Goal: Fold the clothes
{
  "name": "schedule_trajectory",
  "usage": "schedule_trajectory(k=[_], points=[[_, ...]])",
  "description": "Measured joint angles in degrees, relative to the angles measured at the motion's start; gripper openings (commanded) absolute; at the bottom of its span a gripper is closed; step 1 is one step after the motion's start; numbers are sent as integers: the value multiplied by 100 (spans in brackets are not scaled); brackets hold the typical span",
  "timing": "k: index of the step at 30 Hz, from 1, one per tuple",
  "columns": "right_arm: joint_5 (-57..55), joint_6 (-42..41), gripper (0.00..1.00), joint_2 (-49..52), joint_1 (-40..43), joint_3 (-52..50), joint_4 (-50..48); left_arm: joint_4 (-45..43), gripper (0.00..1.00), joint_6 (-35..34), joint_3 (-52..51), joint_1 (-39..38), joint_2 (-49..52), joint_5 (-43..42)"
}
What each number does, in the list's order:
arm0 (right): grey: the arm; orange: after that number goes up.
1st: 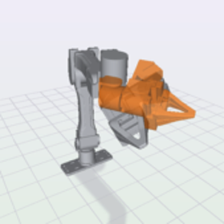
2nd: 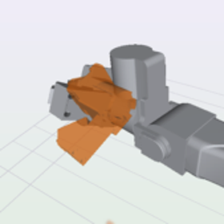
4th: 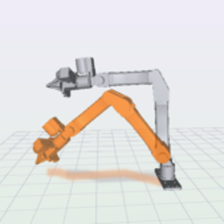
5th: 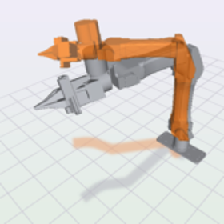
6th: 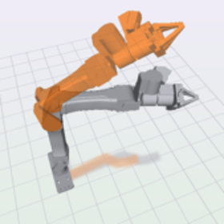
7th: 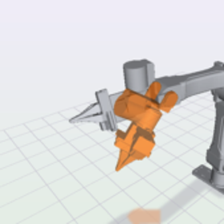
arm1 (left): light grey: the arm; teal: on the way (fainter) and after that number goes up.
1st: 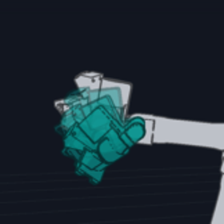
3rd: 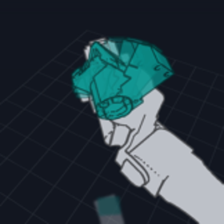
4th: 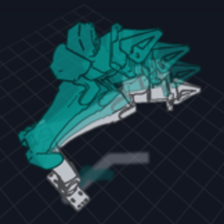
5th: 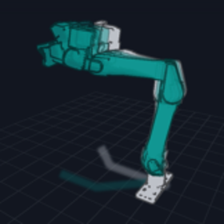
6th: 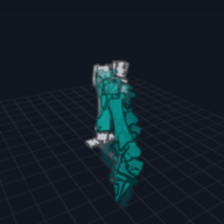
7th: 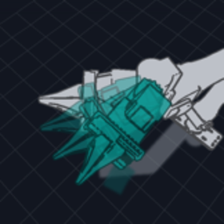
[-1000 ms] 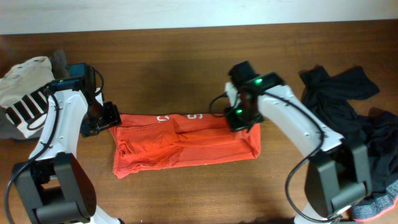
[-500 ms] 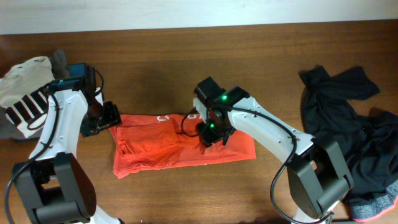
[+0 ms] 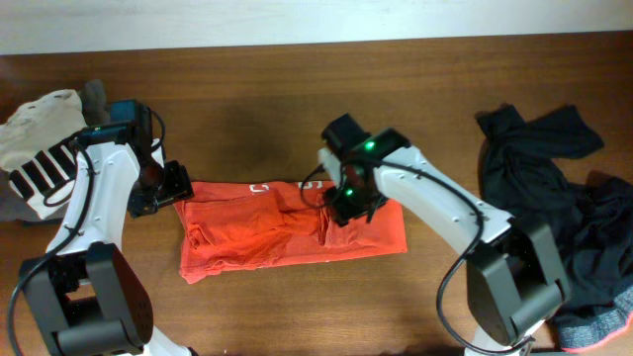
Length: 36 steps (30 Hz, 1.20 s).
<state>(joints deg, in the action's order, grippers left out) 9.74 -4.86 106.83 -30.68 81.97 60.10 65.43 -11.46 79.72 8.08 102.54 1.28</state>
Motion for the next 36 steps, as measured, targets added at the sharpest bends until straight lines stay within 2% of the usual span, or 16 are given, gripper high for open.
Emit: schedule_trajectory(k=[13, 20, 24, 34, 36], points=[[-350, -651, 57, 13, 203, -205, -245, 0, 70, 0, 0, 0, 0, 0], [-168, -726, 56, 282, 203, -326, -673, 2, 70, 0, 0, 0, 0, 0], [-74, -745, 53, 313, 203, -326, -828, 2, 70, 0, 0, 0, 0, -2], [-39, -973, 52, 313, 203, -356, -824, 2, 70, 0, 0, 0, 0, 0], [-37, -1084, 46, 313, 203, -437, -949, 2, 70, 0, 0, 0, 0, 0]])
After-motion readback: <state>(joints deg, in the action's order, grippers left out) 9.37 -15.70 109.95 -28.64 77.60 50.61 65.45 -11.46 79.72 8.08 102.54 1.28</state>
